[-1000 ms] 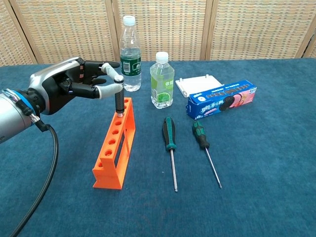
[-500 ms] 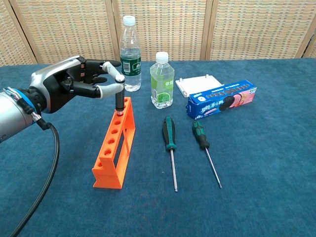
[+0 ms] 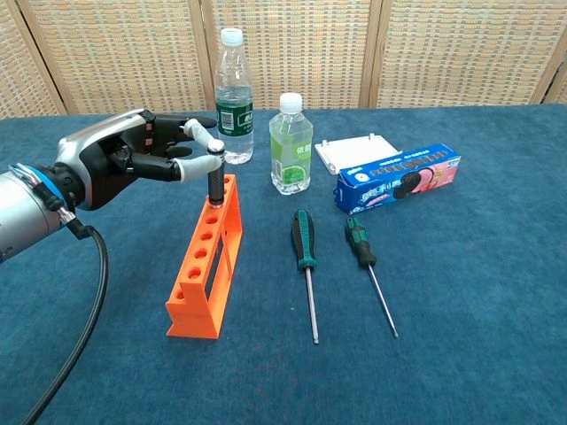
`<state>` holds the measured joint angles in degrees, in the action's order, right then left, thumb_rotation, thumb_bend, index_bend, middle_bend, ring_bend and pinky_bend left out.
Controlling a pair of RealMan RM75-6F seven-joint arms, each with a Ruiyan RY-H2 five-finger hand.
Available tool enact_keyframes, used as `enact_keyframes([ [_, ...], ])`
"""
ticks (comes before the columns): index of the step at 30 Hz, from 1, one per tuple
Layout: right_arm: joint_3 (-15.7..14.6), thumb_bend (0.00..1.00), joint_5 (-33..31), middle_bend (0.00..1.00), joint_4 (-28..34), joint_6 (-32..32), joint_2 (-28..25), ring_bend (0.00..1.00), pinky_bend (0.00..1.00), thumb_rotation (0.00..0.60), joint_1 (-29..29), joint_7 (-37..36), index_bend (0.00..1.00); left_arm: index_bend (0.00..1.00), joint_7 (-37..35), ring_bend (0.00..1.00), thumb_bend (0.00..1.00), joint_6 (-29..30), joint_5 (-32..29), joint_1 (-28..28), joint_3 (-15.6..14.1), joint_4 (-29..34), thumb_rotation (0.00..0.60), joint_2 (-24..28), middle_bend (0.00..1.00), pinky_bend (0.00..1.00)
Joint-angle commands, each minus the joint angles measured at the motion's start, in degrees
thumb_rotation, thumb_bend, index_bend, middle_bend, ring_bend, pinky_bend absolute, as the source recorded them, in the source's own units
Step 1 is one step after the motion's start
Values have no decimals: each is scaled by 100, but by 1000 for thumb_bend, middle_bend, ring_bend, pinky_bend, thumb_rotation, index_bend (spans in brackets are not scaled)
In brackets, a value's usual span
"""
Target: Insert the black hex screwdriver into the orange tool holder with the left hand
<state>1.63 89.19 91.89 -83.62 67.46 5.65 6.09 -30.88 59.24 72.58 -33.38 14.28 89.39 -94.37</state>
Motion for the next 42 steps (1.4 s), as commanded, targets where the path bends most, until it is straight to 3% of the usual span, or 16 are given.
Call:
enact_keyframes([
  [1,-2,281,4,0,-3,1,1,0,0,600,1,-2,0,739,-23,0,385,24,62,7,-10,67,600,18,107,0],
  [29,7,280,69,0,-47,-88,9,0,0,600,-13,-75,0,728,109,0,385,-99,-227,62,14,-48,600,-29,107,0],
  [42,8,280,93,0,-55,-118,20,0,0,600,-17,-87,0,362,113,0,304,-98,-143,101,8,96,600,104,47,0],
])
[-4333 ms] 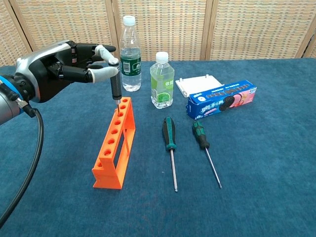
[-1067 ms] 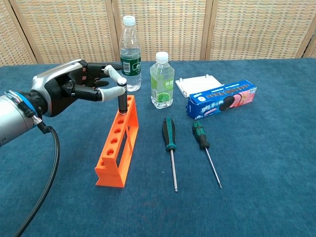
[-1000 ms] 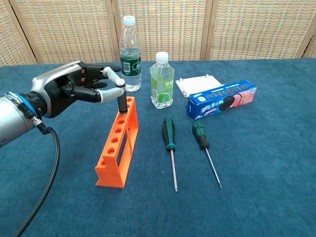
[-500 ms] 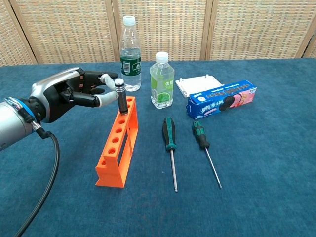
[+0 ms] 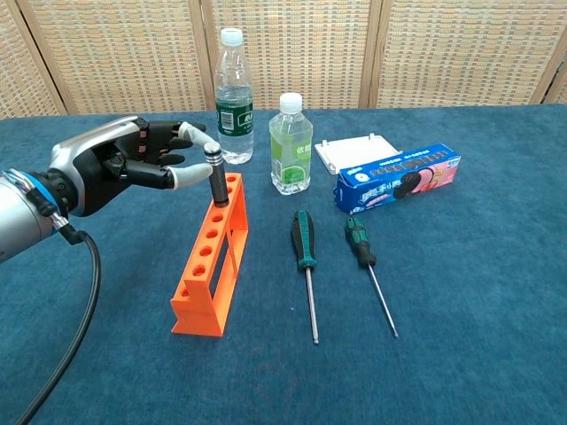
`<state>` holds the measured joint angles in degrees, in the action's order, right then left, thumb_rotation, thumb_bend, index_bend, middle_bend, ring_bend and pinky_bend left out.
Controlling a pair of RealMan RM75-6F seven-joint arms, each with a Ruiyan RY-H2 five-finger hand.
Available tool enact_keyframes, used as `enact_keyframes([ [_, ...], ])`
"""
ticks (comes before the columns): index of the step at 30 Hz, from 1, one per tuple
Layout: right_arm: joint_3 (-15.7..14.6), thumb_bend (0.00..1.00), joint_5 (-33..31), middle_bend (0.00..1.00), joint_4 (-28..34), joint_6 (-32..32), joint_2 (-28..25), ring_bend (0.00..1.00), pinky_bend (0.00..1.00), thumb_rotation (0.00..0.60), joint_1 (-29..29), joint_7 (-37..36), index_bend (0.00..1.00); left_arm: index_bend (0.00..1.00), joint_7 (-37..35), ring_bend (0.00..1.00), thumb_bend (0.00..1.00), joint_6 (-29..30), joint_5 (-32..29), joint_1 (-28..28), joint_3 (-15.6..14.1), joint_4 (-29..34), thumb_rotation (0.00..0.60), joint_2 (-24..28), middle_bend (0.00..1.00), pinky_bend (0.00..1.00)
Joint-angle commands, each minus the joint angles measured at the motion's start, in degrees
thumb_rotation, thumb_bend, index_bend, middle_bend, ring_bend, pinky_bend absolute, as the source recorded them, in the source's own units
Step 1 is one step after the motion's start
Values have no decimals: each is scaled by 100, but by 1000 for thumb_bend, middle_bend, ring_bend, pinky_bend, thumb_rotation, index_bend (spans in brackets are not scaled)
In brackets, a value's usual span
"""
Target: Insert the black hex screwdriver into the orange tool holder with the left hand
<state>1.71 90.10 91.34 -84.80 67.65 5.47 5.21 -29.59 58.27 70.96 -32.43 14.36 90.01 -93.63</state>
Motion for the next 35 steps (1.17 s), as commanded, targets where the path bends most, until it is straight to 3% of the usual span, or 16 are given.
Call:
enact_keyframes([
  [1,1,280,6,0,-1,-4,1,0,0,600,1,1,0,347,-35,0,301,-4,40,9,1,66,600,58,43,0],
  [9,-2,280,15,0,-25,2,4,0,0,600,7,-22,0,257,-203,0,277,247,365,125,51,496,600,411,8,0],
  [14,4,280,18,0,-35,-23,5,0,0,600,-1,-31,0,251,-276,0,275,822,932,385,19,875,600,886,1,0],
  [17,11,280,31,0,-41,-45,16,0,0,600,-2,-15,0,242,512,0,274,1518,1550,732,-243,885,600,1334,0,0],
  [22,17,281,23,0,-42,-55,36,0,0,600,-6,56,0,233,2043,0,275,2365,2050,1281,-708,524,600,1541,0,0],
  [28,22,281,9,0,-36,-57,53,0,0,600,-10,130,0,224,3170,0,275,2754,2027,1811,-1133,322,600,1710,0,0],
  [35,32,281,-9,0,-20,-20,82,0,0,600,12,224,0,175,4371,0,273,3203,1906,2325,-1367,-17,600,1683,0,0],
])
